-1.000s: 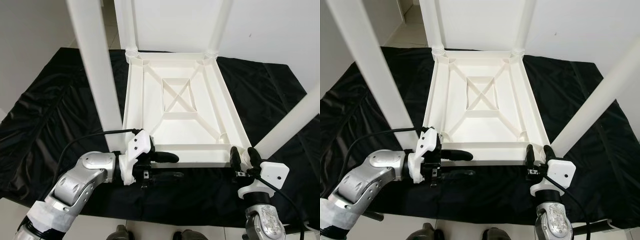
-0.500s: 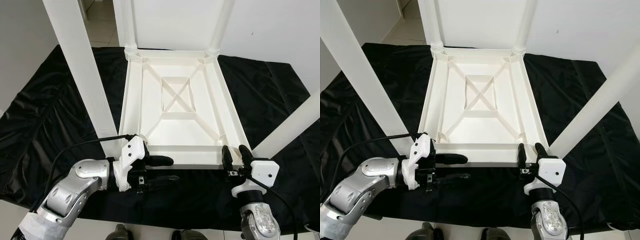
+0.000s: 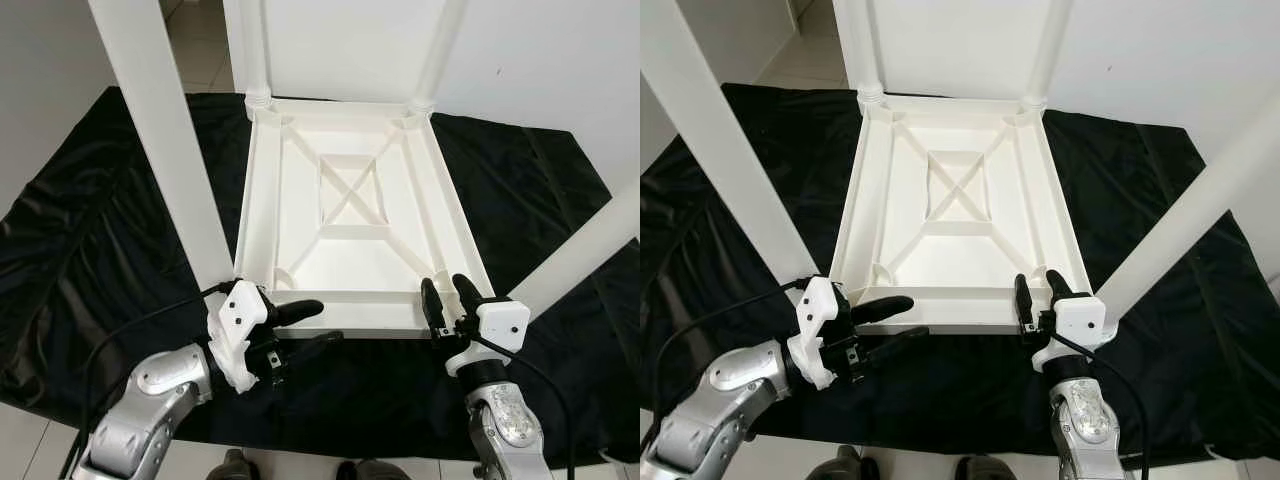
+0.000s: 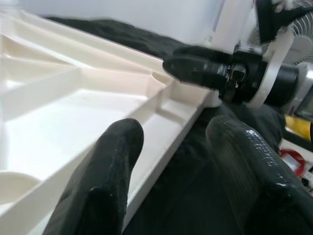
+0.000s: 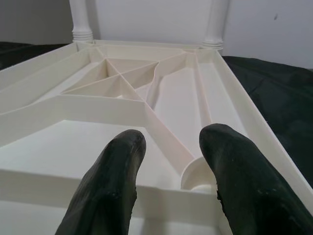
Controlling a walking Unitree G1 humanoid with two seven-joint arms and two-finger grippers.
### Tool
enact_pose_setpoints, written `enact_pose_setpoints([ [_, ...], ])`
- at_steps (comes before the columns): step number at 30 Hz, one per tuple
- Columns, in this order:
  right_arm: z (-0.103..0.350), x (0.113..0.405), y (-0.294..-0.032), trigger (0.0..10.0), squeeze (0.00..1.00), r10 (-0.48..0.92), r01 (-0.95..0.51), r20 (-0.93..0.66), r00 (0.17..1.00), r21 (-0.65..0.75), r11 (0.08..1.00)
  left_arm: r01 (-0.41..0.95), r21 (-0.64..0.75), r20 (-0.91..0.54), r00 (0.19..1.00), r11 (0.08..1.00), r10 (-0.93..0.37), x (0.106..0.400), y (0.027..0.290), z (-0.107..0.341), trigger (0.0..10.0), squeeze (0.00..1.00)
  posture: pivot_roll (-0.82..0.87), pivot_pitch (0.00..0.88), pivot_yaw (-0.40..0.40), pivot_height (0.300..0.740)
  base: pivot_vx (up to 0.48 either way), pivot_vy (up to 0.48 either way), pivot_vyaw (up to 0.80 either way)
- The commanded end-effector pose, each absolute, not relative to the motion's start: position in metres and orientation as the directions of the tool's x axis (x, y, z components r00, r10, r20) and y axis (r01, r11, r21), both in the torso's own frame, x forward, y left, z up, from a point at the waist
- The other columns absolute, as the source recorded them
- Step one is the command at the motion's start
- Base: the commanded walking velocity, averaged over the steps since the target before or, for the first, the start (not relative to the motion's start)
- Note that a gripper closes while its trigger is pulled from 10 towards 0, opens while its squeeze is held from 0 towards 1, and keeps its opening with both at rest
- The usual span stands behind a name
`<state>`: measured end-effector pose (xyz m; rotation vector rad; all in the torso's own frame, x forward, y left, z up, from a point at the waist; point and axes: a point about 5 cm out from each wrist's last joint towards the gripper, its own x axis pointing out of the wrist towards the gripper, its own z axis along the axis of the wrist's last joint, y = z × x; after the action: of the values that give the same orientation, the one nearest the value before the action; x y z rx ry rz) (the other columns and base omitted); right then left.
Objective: Building children table
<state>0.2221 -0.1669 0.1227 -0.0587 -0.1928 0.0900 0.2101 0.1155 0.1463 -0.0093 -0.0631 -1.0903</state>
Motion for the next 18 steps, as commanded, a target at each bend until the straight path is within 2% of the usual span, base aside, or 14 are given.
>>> enact_pose_setpoints([
  [1,0.120,0.224,-0.170,10.0,0.00,0.102,-0.089,0.173,0.980,-0.082,0.993,0.809,0.027,0.078,0.584,0.587,-0.808,0.214,0.124,0.150,10.0,0.00,0.08,0.083,-0.047,0.740,0.000,0.000,0.00],
  [5,0.121,0.249,-0.173,10.0,0.00,0.163,-0.146,0.175,0.971,-0.110,0.983,0.810,0.006,0.062,0.586,0.587,-0.808,0.199,0.150,0.153,10.0,0.00,0.14,0.096,-0.081,0.740,0.000,0.000,0.00],
  [7,0.121,0.249,-0.173,10.0,0.00,0.163,-0.146,0.175,0.971,-0.110,0.983,0.810,0.006,0.062,0.586,0.587,-0.808,0.199,0.150,0.153,10.0,0.00,0.14,0.096,-0.081,0.740,0.000,0.000,0.00],
  [9,0.122,0.263,-0.174,10.0,0.00,0.200,-0.180,0.169,0.965,-0.127,0.975,0.827,-0.087,0.027,0.559,0.555,-0.829,0.187,0.164,0.154,10.0,0.00,0.19,0.107,-0.104,0.740,0.000,0.000,0.00],
  [14,0.121,0.276,-0.170,10.0,0.00,0.250,-0.229,0.157,0.955,-0.143,0.963,0.831,-0.189,0.004,0.534,0.524,-0.845,0.166,0.170,0.152,10.0,0.00,0.23,0.118,-0.125,0.740,0.000,0.000,0.00],
  [18,0.121,0.288,-0.164,10.0,0.00,0.291,-0.270,0.151,0.945,-0.147,0.952,0.801,-0.240,-0.079,0.547,0.549,-0.833,0.143,0.187,0.143,10.0,0.00,0.27,0.128,-0.145,0.740,0.000,0.000,0.00],
])
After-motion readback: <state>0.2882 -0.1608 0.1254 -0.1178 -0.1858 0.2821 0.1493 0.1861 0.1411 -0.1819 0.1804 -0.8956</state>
